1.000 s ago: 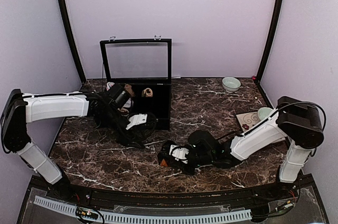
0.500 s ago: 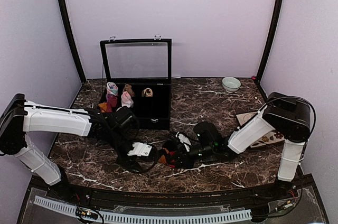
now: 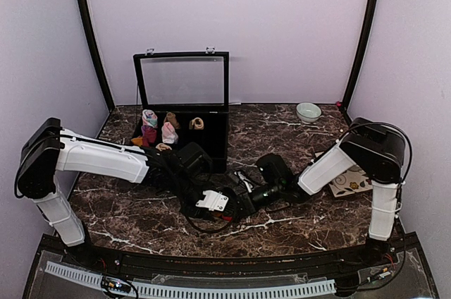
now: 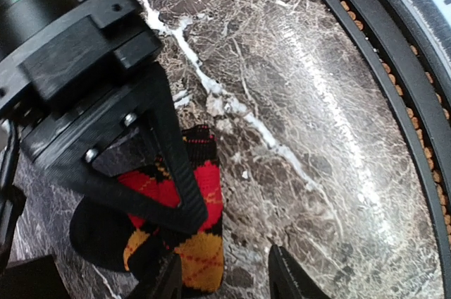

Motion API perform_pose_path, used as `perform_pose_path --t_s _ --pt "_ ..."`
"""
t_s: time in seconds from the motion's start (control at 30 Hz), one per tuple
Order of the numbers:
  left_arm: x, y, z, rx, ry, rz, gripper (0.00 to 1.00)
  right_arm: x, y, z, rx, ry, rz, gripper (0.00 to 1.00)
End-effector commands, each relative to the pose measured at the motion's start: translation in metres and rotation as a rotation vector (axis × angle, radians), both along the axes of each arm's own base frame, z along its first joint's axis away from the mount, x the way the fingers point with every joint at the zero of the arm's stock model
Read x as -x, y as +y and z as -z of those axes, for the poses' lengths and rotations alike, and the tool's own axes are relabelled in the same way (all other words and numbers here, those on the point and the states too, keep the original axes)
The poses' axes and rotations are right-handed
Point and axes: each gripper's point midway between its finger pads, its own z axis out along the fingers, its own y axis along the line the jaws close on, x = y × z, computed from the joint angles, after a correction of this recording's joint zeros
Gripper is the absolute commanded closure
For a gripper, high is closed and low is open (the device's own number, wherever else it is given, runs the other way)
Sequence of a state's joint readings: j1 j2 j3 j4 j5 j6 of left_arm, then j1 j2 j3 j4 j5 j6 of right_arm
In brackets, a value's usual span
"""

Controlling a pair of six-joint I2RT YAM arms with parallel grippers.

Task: Roll the socks
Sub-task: Roll the sock at the center of the board.

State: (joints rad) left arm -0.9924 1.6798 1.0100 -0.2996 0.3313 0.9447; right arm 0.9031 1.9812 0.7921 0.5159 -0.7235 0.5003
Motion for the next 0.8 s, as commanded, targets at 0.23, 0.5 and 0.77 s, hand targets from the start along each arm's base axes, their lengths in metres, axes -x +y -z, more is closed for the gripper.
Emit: perform_pose_path --t_s 0.23,0.5,0.77 --pt "-0.026 -0.005 0.022 -0.043 -0.153 -0.018 0.6 0.028 -0.069 0.097 0.4 0.296 0.13 0.99" --pt "-0.018 -0.001 0.05 -0.125 -0.077 0.02 0.72 0.028 -0.069 0.095 0.386 0.299 0.13 0.96" --pt "-0.006 0.014 0.065 -0.166 -0.036 0.027 0.73 0.025 -0.069 0.095 0.395 0.301 0.141 0.96"
